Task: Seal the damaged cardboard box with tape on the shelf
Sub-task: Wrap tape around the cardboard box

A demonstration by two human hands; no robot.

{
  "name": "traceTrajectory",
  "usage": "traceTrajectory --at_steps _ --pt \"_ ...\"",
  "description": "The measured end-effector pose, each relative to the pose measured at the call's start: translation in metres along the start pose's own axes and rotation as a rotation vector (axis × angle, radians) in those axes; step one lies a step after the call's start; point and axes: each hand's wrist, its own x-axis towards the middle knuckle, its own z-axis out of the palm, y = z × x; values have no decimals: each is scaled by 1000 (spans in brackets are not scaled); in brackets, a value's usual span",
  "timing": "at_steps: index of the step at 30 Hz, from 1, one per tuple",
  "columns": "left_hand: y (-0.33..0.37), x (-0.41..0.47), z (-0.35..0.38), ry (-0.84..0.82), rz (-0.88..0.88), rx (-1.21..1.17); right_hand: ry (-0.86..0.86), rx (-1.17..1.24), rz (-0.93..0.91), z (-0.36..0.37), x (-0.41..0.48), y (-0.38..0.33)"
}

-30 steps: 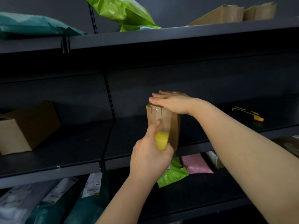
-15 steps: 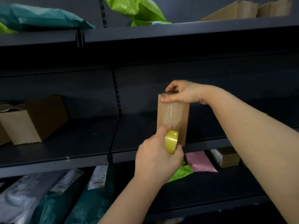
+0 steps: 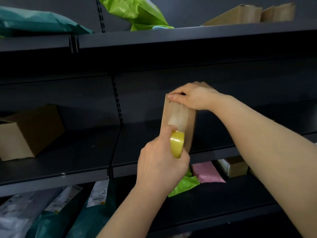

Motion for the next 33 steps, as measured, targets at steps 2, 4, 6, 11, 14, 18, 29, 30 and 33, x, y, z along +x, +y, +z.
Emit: traceTrajectory --at_steps 2,4,6,11,14,18,29,30,33 --pt "-7 -1 4 -38 -26 25 -28 17 27 -1 2 3" --pt "-17 -11 8 -94 -36 68 -30 64 79 -5 2 12" --pt "-24 -28 13 -133 -44 92 -10 113 123 -7 2 22" --pt "-25 -30 19 -88 -22 66 -14 427 196 13 -3 41" --pt "-21 -27 18 -99 9 90 -29 518 219 17 -11 56" --pt "-13 -20 17 -123 19 88 41 337 224 22 -7 64" --pt "-6 0 4 -113 62 297 -57 141 -46 64 -11 17" --pt "-5 -1 2 -92 88 345 -83 182 -25 65 -8 21" --pt "-3 -3 1 -114 91 364 -157 249 -3 67 -1 21"
